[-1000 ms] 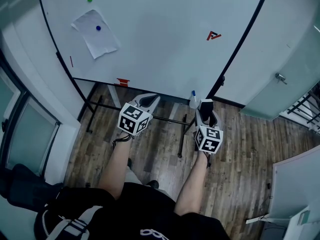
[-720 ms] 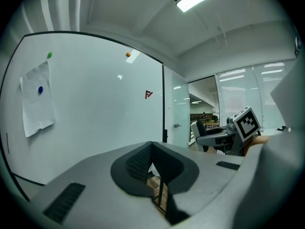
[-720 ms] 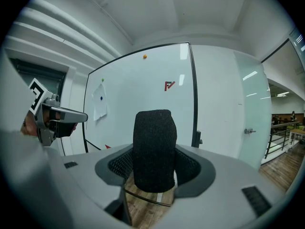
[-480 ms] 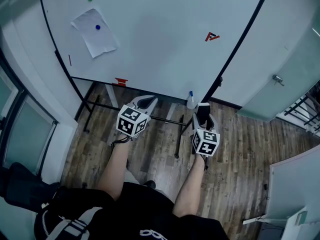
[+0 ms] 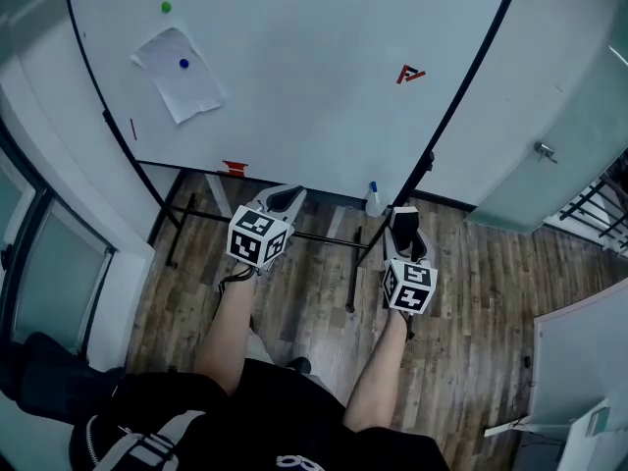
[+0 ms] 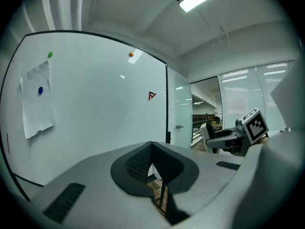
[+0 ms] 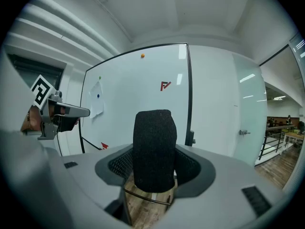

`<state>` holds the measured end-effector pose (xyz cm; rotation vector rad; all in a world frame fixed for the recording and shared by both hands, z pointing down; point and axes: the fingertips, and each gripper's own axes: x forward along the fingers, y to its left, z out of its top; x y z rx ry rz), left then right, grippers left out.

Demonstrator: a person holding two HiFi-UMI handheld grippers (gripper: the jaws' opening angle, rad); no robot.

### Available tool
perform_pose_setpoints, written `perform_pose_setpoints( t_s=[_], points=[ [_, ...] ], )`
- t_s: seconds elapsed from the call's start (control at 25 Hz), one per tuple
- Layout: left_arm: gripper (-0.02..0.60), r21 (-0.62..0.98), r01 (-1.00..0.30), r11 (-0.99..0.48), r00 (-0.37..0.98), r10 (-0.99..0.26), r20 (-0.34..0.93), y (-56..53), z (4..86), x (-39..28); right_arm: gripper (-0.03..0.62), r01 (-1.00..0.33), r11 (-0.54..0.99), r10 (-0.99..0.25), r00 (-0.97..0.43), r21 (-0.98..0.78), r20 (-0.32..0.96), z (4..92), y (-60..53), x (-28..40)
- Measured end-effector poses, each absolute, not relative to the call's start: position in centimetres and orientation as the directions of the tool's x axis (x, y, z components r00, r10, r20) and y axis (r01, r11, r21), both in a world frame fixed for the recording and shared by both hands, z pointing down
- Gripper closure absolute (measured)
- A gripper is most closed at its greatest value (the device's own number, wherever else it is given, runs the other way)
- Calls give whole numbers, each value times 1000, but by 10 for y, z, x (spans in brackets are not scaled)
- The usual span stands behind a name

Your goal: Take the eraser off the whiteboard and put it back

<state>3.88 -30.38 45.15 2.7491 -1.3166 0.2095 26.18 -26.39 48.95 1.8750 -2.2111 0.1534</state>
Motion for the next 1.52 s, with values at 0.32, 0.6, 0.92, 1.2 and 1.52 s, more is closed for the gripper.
perform_pose_setpoints(
  t_s=[0.32, 0.6, 0.92, 1.2, 1.52],
  points=[
    [561, 24, -789, -614, 610, -779, 145, -351, 441, 10, 341, -983, 142, -972, -117, 113, 203, 459, -311, 246],
    [561, 23, -795, -606, 604, -790, 106, -410, 417, -52, 341, -983, 136, -980, -115, 127, 160, 429, -379, 181],
    [561, 17, -795, -606, 605, -791, 91, -469, 398, -123, 339, -975, 160, -984, -145, 153, 106, 396, -459, 93],
    [561, -5, -786, -619, 616, -783, 87, -500, 386, -174, 339, -982, 131, -990, -121, 137, 78, 381, -507, 40],
    [561, 3, -754, -656, 655, -752, 80, -526, 384, -201, 339, -986, 75, -997, -72, 149, 28, 359, -548, 4]
  ],
)
